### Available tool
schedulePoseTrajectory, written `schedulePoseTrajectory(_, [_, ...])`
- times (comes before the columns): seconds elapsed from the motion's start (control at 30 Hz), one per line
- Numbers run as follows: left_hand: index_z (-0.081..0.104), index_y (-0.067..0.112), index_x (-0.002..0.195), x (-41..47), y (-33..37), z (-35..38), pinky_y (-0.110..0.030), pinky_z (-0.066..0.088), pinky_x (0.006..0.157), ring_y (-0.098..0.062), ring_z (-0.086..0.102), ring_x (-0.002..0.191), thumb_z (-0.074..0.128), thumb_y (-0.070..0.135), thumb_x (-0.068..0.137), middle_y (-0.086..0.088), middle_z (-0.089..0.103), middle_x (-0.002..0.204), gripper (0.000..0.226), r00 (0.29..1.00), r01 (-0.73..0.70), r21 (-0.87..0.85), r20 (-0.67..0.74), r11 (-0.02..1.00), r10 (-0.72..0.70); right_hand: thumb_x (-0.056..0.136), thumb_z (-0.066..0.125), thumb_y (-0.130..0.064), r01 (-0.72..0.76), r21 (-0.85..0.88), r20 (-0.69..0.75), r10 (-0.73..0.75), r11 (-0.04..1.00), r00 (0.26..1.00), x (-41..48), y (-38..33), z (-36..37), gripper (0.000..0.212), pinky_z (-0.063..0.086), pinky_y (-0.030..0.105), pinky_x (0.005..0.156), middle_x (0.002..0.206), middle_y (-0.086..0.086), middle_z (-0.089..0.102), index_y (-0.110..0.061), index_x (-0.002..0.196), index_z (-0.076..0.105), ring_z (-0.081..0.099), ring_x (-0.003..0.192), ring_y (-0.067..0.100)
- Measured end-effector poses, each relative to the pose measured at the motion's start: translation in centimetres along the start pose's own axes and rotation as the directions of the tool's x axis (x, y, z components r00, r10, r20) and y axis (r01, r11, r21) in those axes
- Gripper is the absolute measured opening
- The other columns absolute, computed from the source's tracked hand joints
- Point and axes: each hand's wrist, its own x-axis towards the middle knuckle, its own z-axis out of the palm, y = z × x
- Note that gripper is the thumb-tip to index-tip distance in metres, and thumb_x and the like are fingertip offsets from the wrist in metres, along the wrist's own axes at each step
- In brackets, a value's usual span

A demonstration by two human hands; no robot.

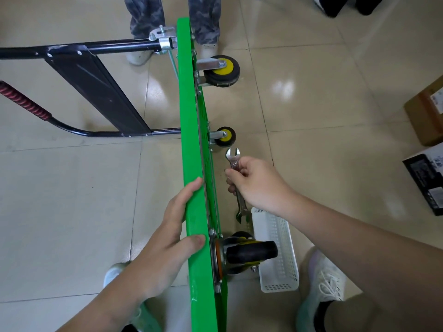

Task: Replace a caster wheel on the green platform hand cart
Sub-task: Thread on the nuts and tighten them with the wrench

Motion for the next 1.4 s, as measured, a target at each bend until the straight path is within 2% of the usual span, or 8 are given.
schedulePoseTrajectory(0.1, [0.027,0.066,0.147,0.0,-0.1,0.0,-0.049,0.031,0.121,-0.006,0.037,0.146,0.06,0.04,0.074,0.023,0.033,0.159,0.084,1.0,0.003,0.008,0.0,1.0,-0.003,0.102,0.053,-0.024,0.056,0.024,0.043,-0.057,0.998,0.997,-0.2,-0.6,-0.4,0.016,0.055,0.042,0.095,0.093,-0.007,0.073,-0.017,0.107,0.065,0.072,0.086,0.012])
schedulePoseTrajectory(0.3, [0.027,0.067,0.146,0.0,-0.1,0.0,-0.047,0.032,0.121,-0.005,0.038,0.145,0.059,0.042,0.072,0.022,0.033,0.159,0.084,1.0,-0.008,0.024,-0.012,1.0,0.009,0.103,0.05,-0.008,0.047,0.421,0.12,-0.107,0.906,0.987,-1.7,-2.7,-1.0,0.024,0.053,0.037,0.096,0.096,-0.008,0.076,-0.026,0.108,0.064,0.072,0.099,0.009])
schedulePoseTrajectory(0.37, [0.028,0.066,0.147,0.1,-0.2,0.0,-0.05,0.032,0.121,-0.007,0.038,0.145,0.06,0.04,0.073,0.02,0.034,0.159,0.085,1.0,-0.018,0.029,-0.017,0.999,0.019,0.102,0.05,-0.008,0.048,0.452,0.136,-0.121,0.891,0.983,-2.4,-3.0,-0.6,0.025,0.053,0.042,0.098,0.097,-0.01,0.076,-0.027,0.106,0.065,0.071,0.101,0.009])
schedulePoseTrajectory(0.57, [0.03,0.063,0.147,0.1,-0.6,0.1,-0.052,0.032,0.121,-0.008,0.037,0.146,0.06,0.038,0.073,0.022,0.034,0.159,0.084,0.999,-0.032,0.011,-0.028,0.999,0.033,0.102,0.05,-0.007,0.051,0.447,0.135,-0.124,0.893,0.983,-4.1,-2.3,0.8,0.026,0.05,0.017,0.081,0.1,-0.016,0.075,-0.03,0.106,0.063,0.068,0.102,-0.001])
schedulePoseTrajectory(0.77, [0.03,0.064,0.147,0.1,-0.6,0.2,-0.056,0.032,0.12,-0.014,0.041,0.145,0.06,0.037,0.073,0.021,0.036,0.159,0.084,0.999,-0.029,-0.007,-0.026,1.0,0.029,0.101,0.053,-0.011,0.153,0.44,0.033,-0.186,0.885,0.982,-5.4,-1.5,2.1,0.021,0.049,0.036,0.105,0.116,-0.004,0.073,-0.028,0.112,0.055,0.064,0.116,0.006])
schedulePoseTrajectory(0.97, [0.03,0.067,0.145,0.0,-0.1,0.3,-0.046,0.033,0.121,-0.005,0.041,0.143,0.058,0.039,0.073,0.029,0.035,0.157,0.082,0.999,-0.04,-0.01,-0.027,0.999,0.039,0.092,0.065,0.0,0.191,0.536,-0.07,-0.183,0.822,0.981,-6.5,-1.3,2.5,0.025,0.054,0.023,0.092,0.101,-0.005,0.076,-0.023,0.104,0.067,0.071,0.102,0.01])
schedulePoseTrajectory(1.3, [0.034,0.059,0.148,-0.1,-0.4,0.8,-0.025,0.047,0.097,-0.01,0.056,0.124,0.052,0.013,0.083,0.023,0.045,0.152,0.083,0.997,-0.058,-0.035,-0.057,0.998,0.056,0.097,0.061,-0.009,0.224,0.404,-0.032,-0.231,0.887,0.972,-6.5,-1.6,2.5,0.023,0.052,0.035,0.102,0.111,0.0,0.075,-0.03,0.106,0.06,0.067,0.11,0.005])
schedulePoseTrajectory(1.4, [0.034,0.06,0.148,-0.4,-0.4,1.1,-0.032,0.049,0.102,-0.013,0.056,0.128,0.052,0.012,0.083,0.025,0.046,0.15,0.083,0.997,-0.048,-0.045,-0.055,0.998,0.045,0.097,0.062,-0.014,0.185,0.372,-0.005,-0.197,0.91,0.98,-5.9,-1.3,1.9,0.02,0.053,0.042,0.102,0.106,0.0,0.076,-0.032,0.104,0.063,0.069,0.107,0.008])
